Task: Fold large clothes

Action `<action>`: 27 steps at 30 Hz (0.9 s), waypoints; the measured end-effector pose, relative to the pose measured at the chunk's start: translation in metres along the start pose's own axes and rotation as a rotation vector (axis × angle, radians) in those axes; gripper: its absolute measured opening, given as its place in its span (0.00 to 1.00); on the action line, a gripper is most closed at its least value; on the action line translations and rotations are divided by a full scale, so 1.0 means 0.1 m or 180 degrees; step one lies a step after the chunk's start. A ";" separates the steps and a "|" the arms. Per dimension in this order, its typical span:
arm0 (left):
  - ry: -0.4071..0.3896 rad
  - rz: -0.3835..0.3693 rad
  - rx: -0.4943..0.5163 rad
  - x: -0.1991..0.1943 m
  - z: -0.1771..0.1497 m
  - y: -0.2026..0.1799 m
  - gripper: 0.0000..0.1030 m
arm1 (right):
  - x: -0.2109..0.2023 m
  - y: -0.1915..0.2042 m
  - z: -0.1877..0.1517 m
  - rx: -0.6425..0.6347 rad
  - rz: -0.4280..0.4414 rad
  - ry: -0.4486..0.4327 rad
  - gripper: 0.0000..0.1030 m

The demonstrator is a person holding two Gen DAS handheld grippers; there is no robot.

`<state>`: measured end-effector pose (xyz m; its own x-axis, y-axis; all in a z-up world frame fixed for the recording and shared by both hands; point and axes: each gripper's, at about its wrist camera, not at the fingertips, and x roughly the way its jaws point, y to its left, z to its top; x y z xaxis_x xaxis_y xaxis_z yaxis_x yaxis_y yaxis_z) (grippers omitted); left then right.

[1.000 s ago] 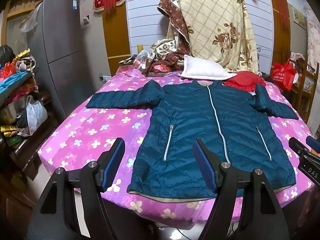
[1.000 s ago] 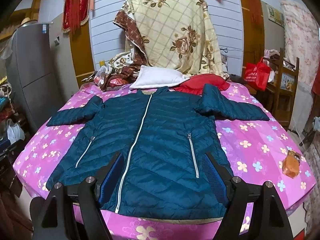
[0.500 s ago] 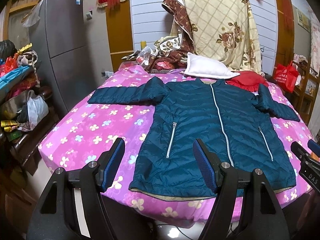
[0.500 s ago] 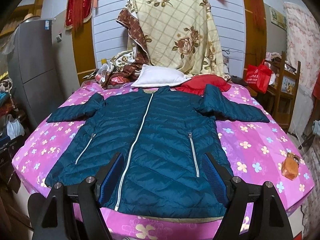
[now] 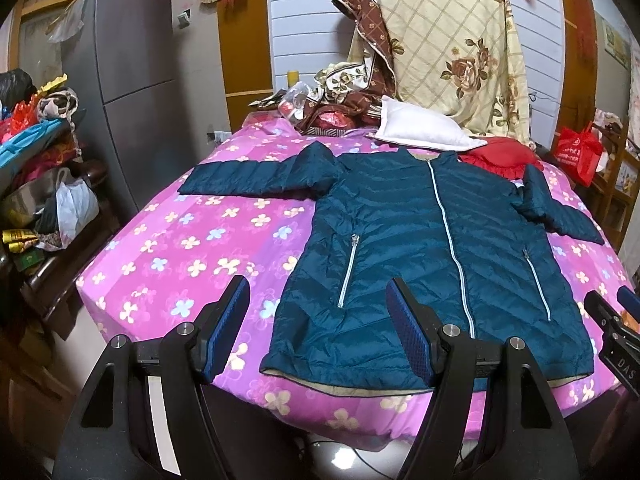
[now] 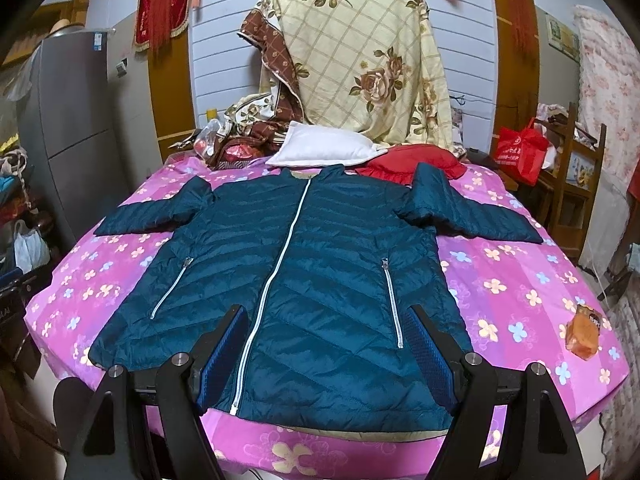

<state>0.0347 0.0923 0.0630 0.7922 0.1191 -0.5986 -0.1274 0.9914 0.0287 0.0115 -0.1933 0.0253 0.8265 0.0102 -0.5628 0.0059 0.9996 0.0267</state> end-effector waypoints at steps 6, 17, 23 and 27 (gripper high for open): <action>-0.0013 0.0017 -0.0015 0.00 0.00 0.02 0.69 | 0.00 0.02 -0.02 -0.0038 0.0019 -0.0012 0.76; 0.0007 0.0029 -0.0062 0.01 0.00 0.07 0.69 | -0.02 0.08 -0.04 -0.0117 0.0021 -0.0004 0.76; 0.0015 0.0044 -0.0139 0.03 -0.02 0.17 0.69 | -0.04 0.11 -0.02 -0.0118 -0.0005 0.0004 0.76; 0.0035 0.0065 -0.0181 0.07 -0.03 0.22 0.69 | -0.02 0.13 -0.03 -0.0144 0.0002 0.0016 0.76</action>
<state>0.0356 0.1150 0.0576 0.7824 0.1384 -0.6072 -0.1775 0.9841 -0.0043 0.0079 -0.1799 0.0246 0.8237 0.0108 -0.5669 -0.0202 0.9997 -0.0103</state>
